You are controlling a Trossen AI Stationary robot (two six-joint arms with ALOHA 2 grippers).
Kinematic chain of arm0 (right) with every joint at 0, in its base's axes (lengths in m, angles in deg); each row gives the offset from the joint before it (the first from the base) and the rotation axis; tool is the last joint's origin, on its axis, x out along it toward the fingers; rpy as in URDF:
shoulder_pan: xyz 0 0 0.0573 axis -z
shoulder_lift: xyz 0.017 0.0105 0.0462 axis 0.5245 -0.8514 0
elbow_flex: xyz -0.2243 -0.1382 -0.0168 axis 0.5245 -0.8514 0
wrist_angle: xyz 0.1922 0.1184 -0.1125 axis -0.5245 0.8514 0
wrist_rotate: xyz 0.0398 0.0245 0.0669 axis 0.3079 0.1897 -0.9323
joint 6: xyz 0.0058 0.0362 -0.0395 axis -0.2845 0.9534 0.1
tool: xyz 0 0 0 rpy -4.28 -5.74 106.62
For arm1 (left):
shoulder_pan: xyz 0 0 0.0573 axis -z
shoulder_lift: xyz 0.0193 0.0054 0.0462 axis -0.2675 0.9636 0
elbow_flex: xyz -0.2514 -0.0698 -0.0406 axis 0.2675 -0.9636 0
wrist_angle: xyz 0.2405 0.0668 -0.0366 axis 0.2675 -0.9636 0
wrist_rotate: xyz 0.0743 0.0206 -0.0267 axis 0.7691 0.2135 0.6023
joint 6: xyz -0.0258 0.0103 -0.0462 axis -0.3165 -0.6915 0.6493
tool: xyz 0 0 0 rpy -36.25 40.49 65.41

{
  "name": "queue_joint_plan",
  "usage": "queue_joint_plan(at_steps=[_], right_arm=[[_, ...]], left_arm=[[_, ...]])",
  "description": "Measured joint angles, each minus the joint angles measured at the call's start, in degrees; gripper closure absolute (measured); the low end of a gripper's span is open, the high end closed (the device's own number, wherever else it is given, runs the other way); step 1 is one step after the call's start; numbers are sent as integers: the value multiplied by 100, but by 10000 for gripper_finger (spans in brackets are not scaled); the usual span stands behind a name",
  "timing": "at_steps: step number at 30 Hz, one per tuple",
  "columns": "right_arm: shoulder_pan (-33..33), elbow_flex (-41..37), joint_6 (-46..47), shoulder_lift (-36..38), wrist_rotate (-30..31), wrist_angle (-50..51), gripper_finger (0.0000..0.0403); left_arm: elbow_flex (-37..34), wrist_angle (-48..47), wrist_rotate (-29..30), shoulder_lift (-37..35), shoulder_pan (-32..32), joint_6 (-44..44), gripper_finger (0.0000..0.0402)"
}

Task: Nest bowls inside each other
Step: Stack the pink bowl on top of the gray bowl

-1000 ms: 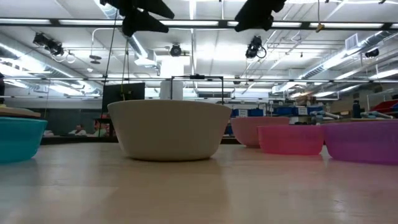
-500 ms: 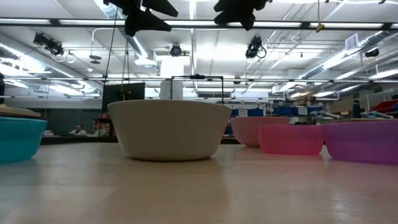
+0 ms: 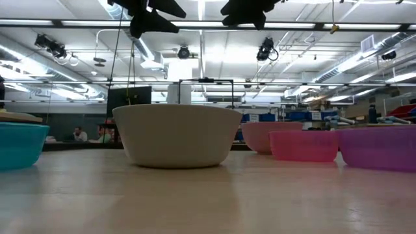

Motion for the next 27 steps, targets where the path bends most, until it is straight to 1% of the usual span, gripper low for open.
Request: queue_joint_plan(at_steps=[6,9,11,15,17,19,22,24,25,27], right_arm=[[-2,0,-43,0,269,1,247],[-2,0,-43,0,291,1,247],[-2,0,-43,0,291,1,247],[-2,0,-49,0,291,2,247],[-2,0,-128,1,338,6,247],[-2,0,-177,0,376,6,247],[14,0,-290,0,387,12,247],[33,0,-366,0,591,33,247],[41,0,-293,0,866,62,247],[99,0,-42,-6,1467,283,247]], left_arm=[[0,45,2,-2,0,-38,142],[0,130,-33,-2,0,143,142],[0,337,-375,-2,-4,168,142],[0,795,-1252,-2,0,301,142],[0,891,-1403,-2,0,311,142],[0,913,-1423,-2,-2,310,142],[0,833,-1419,0,-2,269,142],[0,664,-1191,41,-14,291,142],[0,473,-902,48,-24,335,143],[0,-17,-30,55,-36,466,147]])
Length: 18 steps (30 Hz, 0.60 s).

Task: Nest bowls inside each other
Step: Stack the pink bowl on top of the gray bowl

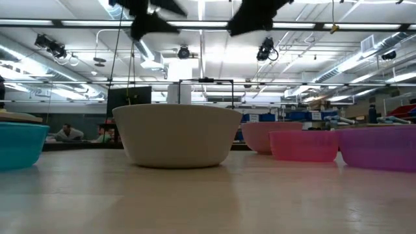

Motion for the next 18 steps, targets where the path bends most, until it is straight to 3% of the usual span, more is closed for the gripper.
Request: queue_joint_plan(at_steps=[3,5,9,18], right_arm=[[234,-2,610,-37,136,618,246],[421,5,1031,-135,-208,864,241],[699,0,1427,-513,-627,1342,227],[979,0,1637,-1597,-697,1497,183]], left_arm=[[146,-1148,1265,-3,-5,168,165],[385,-2060,1571,-1,-3,263,181],[662,-3015,1424,8,-3,160,203],[702,-3094,1160,54,27,-309,199]])
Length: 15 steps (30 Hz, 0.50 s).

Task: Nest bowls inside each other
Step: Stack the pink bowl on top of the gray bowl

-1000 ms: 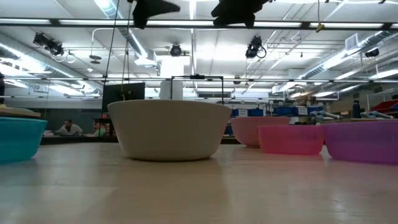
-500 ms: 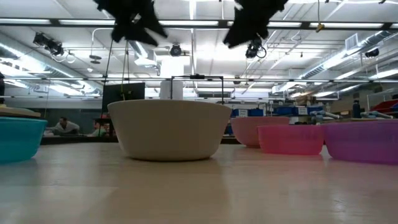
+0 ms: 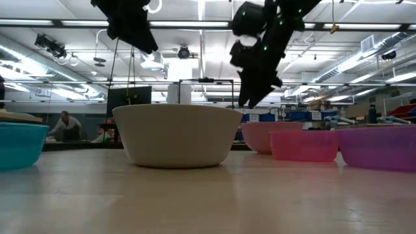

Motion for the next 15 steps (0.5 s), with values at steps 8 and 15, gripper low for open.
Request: queue_joint_plan(at_steps=[8,15], right_arm=[[52,0,252,-248,-242,73,168],[52,-2,426,-250,-240,120,168]], left_arm=[[0,-282,15,0,0,-4,190],[-2,-371,127,0,0,-28,188]])
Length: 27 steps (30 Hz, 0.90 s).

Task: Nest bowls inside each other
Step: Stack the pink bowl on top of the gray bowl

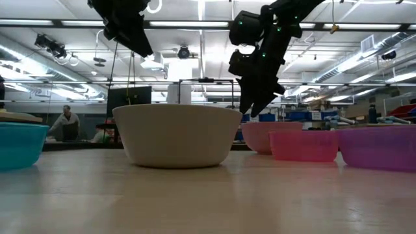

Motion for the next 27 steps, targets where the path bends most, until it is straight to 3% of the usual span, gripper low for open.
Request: queue_joint_plan(at_steps=[14,18,22,27], right_arm=[[-29,2,88,-751,12,-56,181],[46,2,-31,-1027,11,-177,245],[118,8,-408,-1076,86,-150,372],[53,209,-742,-712,468,261,397]], left_arm=[[-2,-126,35,0,0,-85,188],[-2,-126,40,0,0,-87,188],[-2,-125,48,0,0,-125,188],[-2,-125,54,0,0,-125,188]])
